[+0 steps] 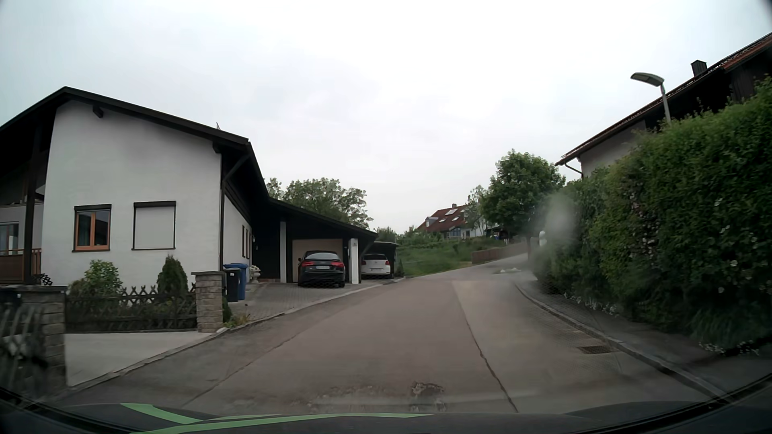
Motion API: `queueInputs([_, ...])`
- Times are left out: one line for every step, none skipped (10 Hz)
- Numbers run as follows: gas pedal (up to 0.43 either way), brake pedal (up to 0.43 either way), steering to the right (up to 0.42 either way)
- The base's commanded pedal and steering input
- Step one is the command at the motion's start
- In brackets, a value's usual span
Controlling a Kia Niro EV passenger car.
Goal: Follow the waypoints while adhering to traffic rules and regulations
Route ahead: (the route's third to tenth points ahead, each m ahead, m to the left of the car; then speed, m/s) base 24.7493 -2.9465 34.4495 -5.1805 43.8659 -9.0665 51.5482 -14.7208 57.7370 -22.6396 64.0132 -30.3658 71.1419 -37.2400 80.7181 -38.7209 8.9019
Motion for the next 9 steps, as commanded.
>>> queueInputs([0.11,0.0,0.033])
queueInputs([0.11,0.0,0.033])
queueInputs([0.11,0.0,0.034])
queueInputs([0.11,0.0,0.036])
queueInputs([0.11,0.0,0.036])
queueInputs([0.11,0.0,0.036])
queueInputs([0.11,0.0,0.036])
queueInputs([0.11,0.0,0.037])
queueInputs([0.11,0.0,0.036])
